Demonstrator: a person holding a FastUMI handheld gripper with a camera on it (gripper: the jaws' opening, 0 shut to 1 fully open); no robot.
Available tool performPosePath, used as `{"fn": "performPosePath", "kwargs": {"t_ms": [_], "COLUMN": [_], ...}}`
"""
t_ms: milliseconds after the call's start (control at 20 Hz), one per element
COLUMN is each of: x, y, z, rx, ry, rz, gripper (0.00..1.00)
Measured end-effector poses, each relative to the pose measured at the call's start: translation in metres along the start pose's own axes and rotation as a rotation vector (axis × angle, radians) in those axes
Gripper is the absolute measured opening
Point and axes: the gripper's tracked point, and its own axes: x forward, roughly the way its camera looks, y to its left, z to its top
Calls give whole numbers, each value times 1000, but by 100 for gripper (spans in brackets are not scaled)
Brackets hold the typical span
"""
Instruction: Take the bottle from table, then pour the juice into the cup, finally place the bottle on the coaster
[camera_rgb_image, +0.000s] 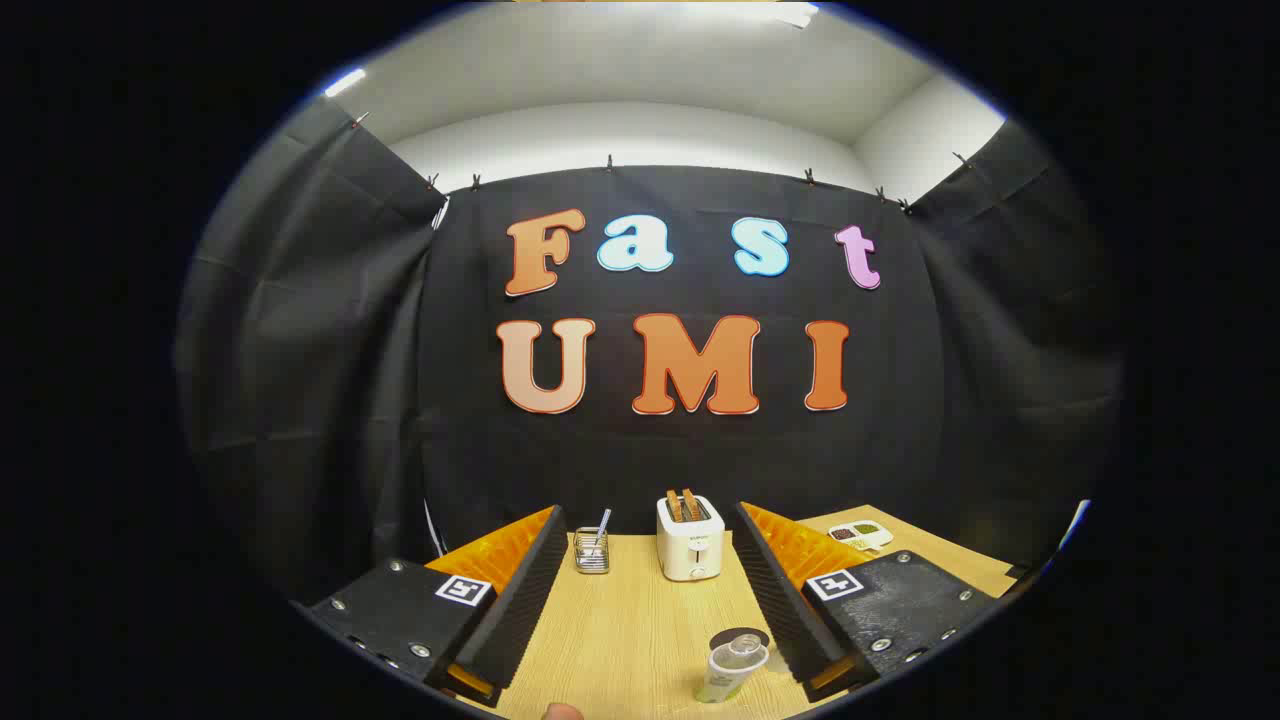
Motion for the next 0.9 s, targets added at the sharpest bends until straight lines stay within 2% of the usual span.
{"fn": "performPosePath", "kwargs": {"t_ms": [150,900], "x": [-1,4], "y": [5,-13], "z": [1,-5], "rx": [19,-14], "ry": [-4,20], "rz": [16,-24], "gripper": [99,98]}}
